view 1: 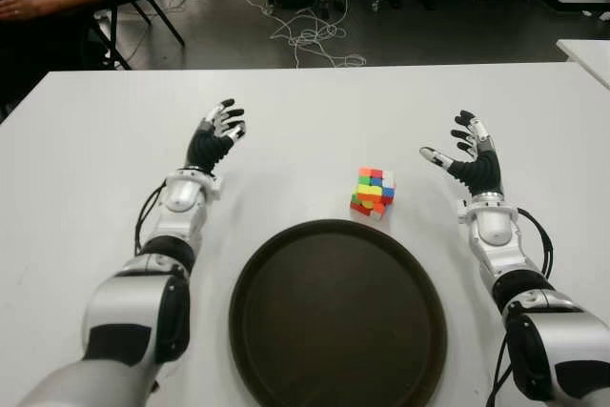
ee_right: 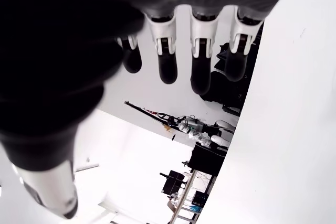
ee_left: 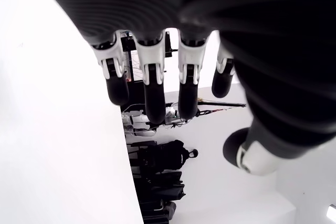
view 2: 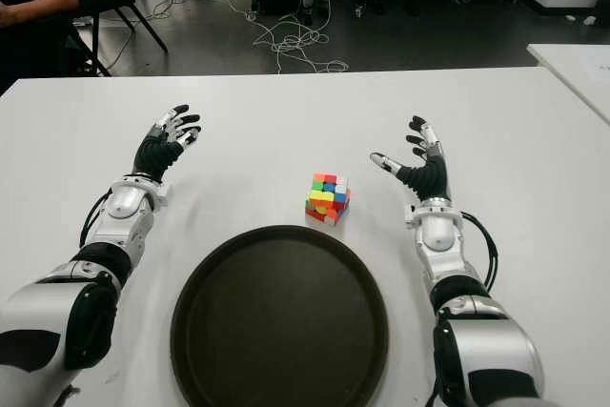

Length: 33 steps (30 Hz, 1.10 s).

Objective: Pick up the Rubik's Cube and put it in the plate

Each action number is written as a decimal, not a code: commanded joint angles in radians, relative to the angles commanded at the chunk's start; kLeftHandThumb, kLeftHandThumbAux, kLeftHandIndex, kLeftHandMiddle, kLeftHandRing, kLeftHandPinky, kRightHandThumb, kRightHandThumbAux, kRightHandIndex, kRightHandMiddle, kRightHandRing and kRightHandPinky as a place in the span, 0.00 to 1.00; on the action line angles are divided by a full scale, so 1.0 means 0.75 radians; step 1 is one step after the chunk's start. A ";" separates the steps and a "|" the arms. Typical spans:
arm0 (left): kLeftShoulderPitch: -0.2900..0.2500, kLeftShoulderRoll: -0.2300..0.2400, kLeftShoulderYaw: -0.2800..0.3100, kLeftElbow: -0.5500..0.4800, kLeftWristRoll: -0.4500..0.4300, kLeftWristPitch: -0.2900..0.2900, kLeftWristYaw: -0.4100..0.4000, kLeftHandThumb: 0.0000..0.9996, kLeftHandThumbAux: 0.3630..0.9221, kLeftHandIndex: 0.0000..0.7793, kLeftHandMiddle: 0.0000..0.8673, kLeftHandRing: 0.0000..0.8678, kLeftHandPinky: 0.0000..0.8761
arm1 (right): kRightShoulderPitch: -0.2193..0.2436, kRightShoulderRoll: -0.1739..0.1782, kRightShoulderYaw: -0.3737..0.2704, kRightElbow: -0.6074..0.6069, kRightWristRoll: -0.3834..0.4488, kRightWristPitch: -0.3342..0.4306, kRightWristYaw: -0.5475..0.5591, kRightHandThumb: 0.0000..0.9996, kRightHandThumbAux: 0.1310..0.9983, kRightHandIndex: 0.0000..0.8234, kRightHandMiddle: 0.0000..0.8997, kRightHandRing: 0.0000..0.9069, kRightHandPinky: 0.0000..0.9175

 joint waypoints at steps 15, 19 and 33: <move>-0.002 0.001 -0.001 0.000 -0.001 0.004 -0.010 0.11 0.55 0.21 0.28 0.24 0.22 | 0.002 0.001 -0.011 0.002 0.008 -0.007 0.019 0.04 0.66 0.11 0.18 0.19 0.20; -0.004 0.001 -0.004 -0.001 0.002 0.003 -0.008 0.11 0.53 0.23 0.30 0.25 0.23 | 0.003 0.004 -0.013 0.001 0.011 -0.011 0.019 0.04 0.67 0.12 0.19 0.20 0.21; -0.004 0.004 -0.024 -0.002 0.024 0.007 0.018 0.09 0.54 0.29 0.33 0.29 0.26 | 0.003 0.000 -0.006 -0.003 0.004 -0.010 0.015 0.05 0.69 0.13 0.20 0.21 0.21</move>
